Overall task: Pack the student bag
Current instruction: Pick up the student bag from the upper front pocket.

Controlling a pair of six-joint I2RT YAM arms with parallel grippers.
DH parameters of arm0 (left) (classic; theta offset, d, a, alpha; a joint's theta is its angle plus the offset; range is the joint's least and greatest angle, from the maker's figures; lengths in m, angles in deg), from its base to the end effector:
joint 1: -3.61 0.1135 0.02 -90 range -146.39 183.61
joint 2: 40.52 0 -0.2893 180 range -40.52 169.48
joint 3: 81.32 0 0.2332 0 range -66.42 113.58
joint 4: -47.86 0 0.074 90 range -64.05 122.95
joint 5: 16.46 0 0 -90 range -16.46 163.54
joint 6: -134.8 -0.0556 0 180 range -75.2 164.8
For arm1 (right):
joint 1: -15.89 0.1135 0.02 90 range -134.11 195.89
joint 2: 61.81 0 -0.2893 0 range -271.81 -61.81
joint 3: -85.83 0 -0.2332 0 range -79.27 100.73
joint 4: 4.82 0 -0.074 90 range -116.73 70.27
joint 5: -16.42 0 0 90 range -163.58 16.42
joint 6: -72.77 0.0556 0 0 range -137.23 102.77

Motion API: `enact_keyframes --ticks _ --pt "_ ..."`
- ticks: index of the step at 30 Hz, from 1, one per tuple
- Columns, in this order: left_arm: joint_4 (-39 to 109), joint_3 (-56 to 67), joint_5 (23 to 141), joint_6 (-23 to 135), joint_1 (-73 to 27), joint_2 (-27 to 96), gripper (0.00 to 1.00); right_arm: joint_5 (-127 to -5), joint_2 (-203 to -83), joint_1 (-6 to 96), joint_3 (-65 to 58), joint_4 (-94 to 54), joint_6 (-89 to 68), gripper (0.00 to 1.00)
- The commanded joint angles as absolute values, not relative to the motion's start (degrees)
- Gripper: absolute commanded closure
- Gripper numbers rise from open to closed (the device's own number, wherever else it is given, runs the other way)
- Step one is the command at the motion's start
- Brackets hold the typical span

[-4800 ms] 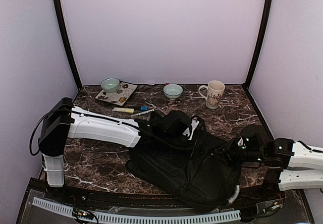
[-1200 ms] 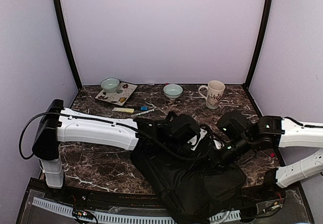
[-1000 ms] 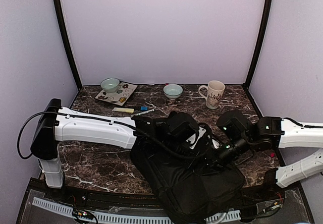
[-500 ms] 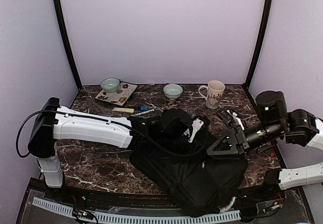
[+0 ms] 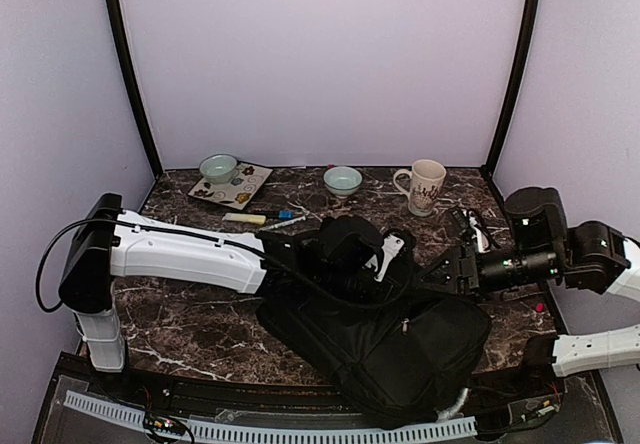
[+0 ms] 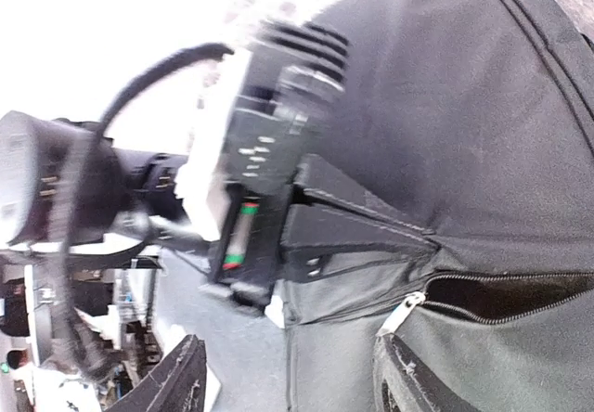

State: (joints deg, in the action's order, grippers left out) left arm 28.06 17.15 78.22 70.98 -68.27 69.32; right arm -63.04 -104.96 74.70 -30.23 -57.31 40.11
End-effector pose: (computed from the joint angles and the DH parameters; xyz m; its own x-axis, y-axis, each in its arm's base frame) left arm 0.1380 -0.4363 0.2727 -0.5720 0.3340 -0.7492 0.7985 0.4357 -0.4154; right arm 0.0619 0.1220 0.3265 -0.9228 0.0740 -0.3782 -0.2683 0.5814 0.7682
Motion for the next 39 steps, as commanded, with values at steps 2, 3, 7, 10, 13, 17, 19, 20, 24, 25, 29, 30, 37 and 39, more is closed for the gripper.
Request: enact_keyframes --ticks 2,3,7,10,13,17,19,20,24,25,29,30,37,39 --pt "34.2 20.8 78.9 73.2 -67.0 68.7 1.0 -64.3 -109.1 74.5 -29.8 -58.2 36.5 0.42" --pt "34.5 21.0 79.2 73.4 -66.9 68.8 1.0 -64.0 -110.1 74.4 -29.7 -58.3 35.8 0.43" --pt "34.6 21.9 79.9 73.7 -66.8 69.3 1.0 -63.2 -111.9 74.5 -30.9 -56.0 34.4 0.42" --pt "34.5 21.9 80.4 73.8 -66.7 69.0 1.0 -63.9 -112.7 74.5 -31.7 -54.1 33.0 0.42" --pt "34.5 21.8 80.7 73.9 -66.7 68.4 1.0 -65.6 -113.9 74.4 -31.9 -54.0 31.7 0.42" --pt "35.3 21.2 80.7 74.4 -66.7 67.3 1.0 -66.5 -114.8 74.4 -32.6 -54.3 31.4 0.42" --pt "36.0 20.9 81.2 74.8 -66.6 66.9 1.0 -66.7 -114.2 74.4 -34.0 -53.4 31.7 0.42" --pt "36.2 20.9 81.3 75.0 -66.5 66.8 1.0 -67.1 -113.6 74.3 -35.1 -53.1 31.9 0.42" --pt "36.4 20.8 81.5 75.3 -66.4 66.0 1.0 -69.0 -110.2 73.9 -38.4 -51.7 32.5 0.43" --pt "36.6 20.7 81.5 75.3 -66.4 65.8 1.0 -69.0 -109.2 73.8 -39.7 -50.8 32.7 0.43" --pt "36.8 20.4 81.7 75.6 -66.3 64.9 1.0 -69.9 -106.4 73.1 -42.7 -49.7 33.0 0.44" --pt "36.8 20.3 81.8 75.5 -66.3 64.7 1.0 -70.6 -106.0 73.0 -43.0 -50.3 33.2 0.45" --pt "37.2 20.1 82.6 75.6 -66.3 63.5 1.0 -74.2 -105.9 72.7 -44.0 -53.7 33.7 0.53" --pt "37.1 20.3 82.4 75.6 -66.3 63.2 1.0 -73.6 -106.5 72.7 -44.7 -53.4 33.8 0.56"
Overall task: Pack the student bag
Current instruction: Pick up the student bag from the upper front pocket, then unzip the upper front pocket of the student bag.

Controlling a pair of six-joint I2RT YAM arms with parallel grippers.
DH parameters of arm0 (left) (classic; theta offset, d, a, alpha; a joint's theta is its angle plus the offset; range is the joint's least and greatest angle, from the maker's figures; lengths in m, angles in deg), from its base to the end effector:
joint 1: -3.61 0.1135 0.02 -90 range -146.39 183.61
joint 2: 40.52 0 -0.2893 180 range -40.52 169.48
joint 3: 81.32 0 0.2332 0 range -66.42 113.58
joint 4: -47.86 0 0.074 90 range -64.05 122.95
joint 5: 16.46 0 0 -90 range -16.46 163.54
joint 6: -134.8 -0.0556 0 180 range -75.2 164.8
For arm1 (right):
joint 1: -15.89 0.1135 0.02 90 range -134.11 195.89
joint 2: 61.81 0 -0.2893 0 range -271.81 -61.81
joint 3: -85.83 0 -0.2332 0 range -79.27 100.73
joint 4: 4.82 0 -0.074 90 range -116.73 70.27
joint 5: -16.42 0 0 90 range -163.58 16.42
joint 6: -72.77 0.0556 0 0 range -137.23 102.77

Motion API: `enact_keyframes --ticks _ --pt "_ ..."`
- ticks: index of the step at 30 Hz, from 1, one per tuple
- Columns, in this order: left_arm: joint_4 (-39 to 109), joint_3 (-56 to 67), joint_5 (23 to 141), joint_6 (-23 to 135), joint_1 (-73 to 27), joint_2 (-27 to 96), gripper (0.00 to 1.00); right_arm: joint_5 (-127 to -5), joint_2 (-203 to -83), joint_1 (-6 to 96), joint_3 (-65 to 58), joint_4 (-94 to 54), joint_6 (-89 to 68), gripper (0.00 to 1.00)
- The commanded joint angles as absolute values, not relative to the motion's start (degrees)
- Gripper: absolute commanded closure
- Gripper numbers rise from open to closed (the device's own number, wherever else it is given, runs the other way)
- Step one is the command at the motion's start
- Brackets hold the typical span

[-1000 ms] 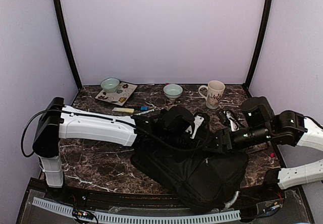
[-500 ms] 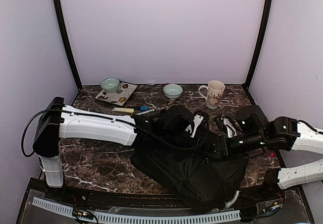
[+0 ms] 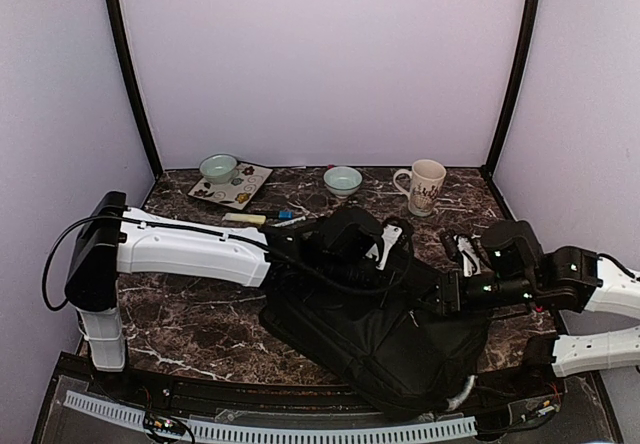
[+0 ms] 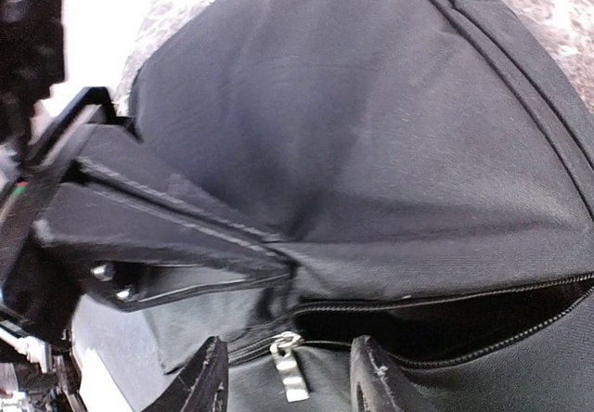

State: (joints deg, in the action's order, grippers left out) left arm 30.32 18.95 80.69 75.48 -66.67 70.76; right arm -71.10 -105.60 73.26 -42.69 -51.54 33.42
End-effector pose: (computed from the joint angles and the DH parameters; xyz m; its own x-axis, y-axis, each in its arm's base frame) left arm 0.1512 -0.4423 0.2768 -0.6341 0.2686 -0.7251 0.7527 0.4290 -0.4994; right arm 0.0750 0.1216 0.2633 -0.8799 0.0584 -0.4715 -0.2824 0.7337 0.6180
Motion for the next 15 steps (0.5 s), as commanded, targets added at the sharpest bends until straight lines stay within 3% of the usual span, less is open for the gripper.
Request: enact_keyframes --ticks 1,15 --pt "37.1 20.4 82.3 75.6 -66.3 63.0 1.0 -73.5 -106.7 72.7 -44.9 -53.6 33.7 0.57" --pt "39.8 20.6 83.4 75.9 -66.3 60.1 1.0 -77.7 -111.1 72.5 -43.8 -57.9 31.9 0.69"
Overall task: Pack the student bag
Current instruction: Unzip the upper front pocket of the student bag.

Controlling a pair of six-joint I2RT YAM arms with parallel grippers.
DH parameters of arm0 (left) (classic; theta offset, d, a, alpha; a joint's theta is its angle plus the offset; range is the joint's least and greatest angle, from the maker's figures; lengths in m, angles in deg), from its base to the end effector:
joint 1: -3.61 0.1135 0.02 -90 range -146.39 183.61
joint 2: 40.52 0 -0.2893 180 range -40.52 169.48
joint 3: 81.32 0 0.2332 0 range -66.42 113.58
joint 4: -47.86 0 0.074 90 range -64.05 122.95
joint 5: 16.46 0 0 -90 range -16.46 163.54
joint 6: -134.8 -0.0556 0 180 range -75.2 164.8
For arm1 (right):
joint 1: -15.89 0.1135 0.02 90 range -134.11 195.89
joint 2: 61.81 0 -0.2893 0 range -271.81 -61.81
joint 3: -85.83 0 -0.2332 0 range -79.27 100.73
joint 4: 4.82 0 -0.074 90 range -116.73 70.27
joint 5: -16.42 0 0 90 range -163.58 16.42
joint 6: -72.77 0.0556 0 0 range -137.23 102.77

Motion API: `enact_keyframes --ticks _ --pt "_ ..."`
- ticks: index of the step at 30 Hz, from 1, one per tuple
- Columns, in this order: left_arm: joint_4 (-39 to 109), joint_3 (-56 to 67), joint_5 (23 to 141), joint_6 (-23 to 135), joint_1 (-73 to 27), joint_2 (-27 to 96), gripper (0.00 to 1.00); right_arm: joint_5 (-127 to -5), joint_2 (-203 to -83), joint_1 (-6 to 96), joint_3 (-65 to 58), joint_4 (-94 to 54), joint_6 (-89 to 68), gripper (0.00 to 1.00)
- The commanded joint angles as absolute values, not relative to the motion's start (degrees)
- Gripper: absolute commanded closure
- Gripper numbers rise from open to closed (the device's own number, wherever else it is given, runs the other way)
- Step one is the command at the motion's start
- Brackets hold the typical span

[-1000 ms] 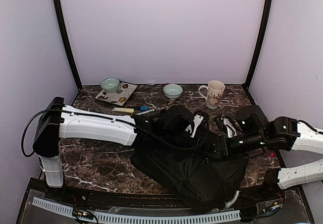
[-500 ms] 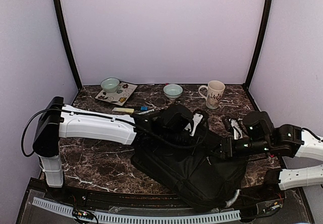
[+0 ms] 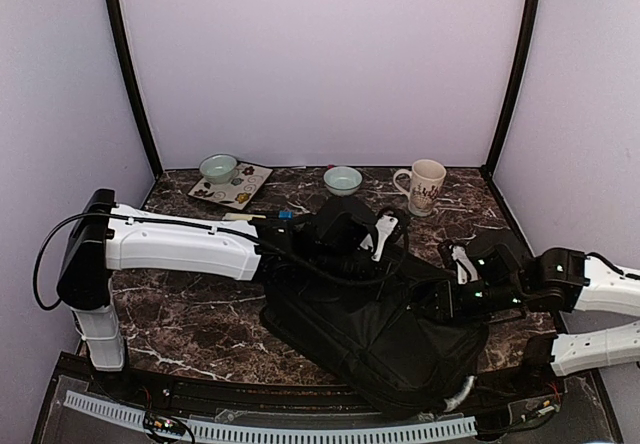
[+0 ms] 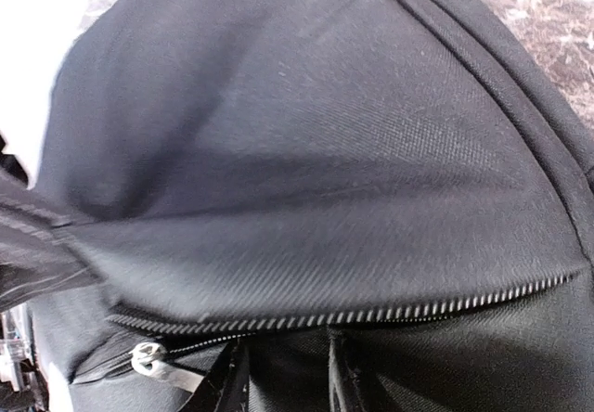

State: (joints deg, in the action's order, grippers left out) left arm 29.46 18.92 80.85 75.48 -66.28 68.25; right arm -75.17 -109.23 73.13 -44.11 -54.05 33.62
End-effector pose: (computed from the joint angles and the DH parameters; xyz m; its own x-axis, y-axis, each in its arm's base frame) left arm 0.1511 -0.4333 0.2943 -0.6291 0.2461 -0.7374 0.7551 0.4187 -0.5045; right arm 0.0804 0.1222 0.2431 -0.8921 0.0462 -0.4495 -0.2194 0.8254 0.5202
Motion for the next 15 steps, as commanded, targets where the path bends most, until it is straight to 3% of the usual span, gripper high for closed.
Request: enact_keyframes --ticks 1,15 --pt "39.3 20.7 83.1 75.9 -66.3 60.5 1.0 -77.3 -110.9 72.5 -43.1 -57.8 31.1 0.69" --pt "39.0 21.7 83.7 75.5 -66.3 62.8 1.0 -69.2 -92.9 72.5 -45.2 -51.6 19.4 0.64"
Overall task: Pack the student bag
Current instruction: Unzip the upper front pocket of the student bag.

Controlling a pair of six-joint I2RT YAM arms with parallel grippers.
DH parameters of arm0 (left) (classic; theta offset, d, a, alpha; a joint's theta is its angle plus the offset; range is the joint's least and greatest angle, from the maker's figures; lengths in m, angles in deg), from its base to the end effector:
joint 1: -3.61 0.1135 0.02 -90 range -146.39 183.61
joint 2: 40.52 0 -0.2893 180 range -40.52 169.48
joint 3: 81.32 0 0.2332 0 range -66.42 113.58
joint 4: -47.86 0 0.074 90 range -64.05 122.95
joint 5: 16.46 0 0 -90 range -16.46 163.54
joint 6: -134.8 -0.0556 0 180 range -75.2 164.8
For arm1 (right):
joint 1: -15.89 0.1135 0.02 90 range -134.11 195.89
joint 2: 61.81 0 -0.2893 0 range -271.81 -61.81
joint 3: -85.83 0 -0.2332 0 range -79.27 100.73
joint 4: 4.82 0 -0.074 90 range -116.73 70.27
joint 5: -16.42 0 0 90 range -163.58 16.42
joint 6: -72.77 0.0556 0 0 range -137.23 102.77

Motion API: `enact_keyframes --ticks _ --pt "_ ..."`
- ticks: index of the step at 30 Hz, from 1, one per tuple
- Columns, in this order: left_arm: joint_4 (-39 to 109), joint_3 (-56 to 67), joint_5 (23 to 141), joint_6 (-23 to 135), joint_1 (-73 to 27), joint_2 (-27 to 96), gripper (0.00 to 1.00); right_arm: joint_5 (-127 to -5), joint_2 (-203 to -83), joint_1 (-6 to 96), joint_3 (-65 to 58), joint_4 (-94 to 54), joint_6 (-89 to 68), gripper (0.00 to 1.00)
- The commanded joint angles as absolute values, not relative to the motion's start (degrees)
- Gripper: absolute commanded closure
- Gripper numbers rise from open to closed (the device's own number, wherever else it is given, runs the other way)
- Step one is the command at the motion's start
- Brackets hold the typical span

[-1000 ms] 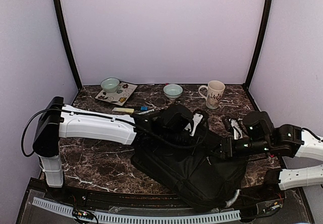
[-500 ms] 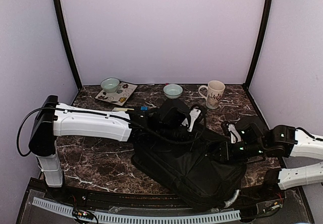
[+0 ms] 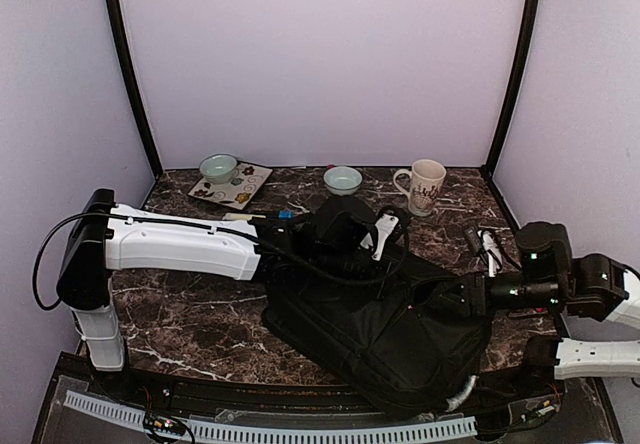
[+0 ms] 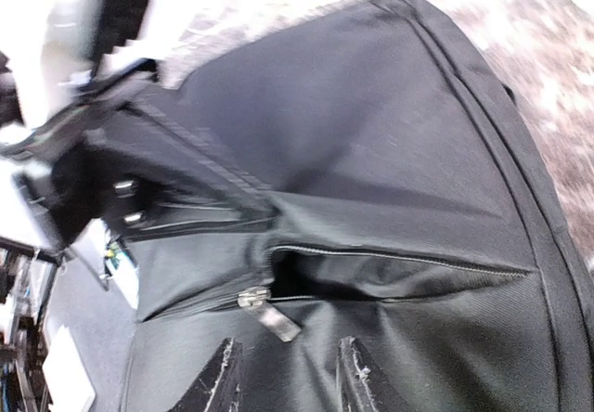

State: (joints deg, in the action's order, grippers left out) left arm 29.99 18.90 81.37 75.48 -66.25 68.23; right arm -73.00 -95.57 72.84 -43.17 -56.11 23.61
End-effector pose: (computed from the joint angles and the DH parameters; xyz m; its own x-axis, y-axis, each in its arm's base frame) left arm 0.1510 -0.4338 0.2955 -0.6277 0.2434 -0.7394 0.7579 0.4078 -0.5091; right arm 0.0593 0.0922 0.2708 -0.7821 -0.0030 -0.6231 -0.4379 0.7142 0.5461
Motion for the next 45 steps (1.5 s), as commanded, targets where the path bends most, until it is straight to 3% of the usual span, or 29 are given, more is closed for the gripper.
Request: enact_keyframes --ticks 1,15,25,36,45 --pt "38.9 21.9 83.9 75.5 -66.3 62.9 1.0 -69.2 -92.7 72.6 -45.2 -51.3 18.8 0.64" --pt "38.9 22.4 83.7 75.7 -66.3 63.0 1.0 -63.6 -102.4 72.7 -45.2 -44.5 13.0 0.7" --pt "38.7 23.3 84.0 75.5 -66.3 63.2 1.0 -62.6 -103.3 72.8 -48.5 -42.4 13.8 0.77" --pt "37.7 26.4 84.9 75.2 -66.3 64.2 1.0 -62.9 -104.8 73.4 -50.4 -39.5 14.6 0.78" --pt "37.8 27.0 84.9 75.2 -66.3 64.7 1.0 -60.9 -104.6 73.9 -51.2 -33.7 16.6 0.92"
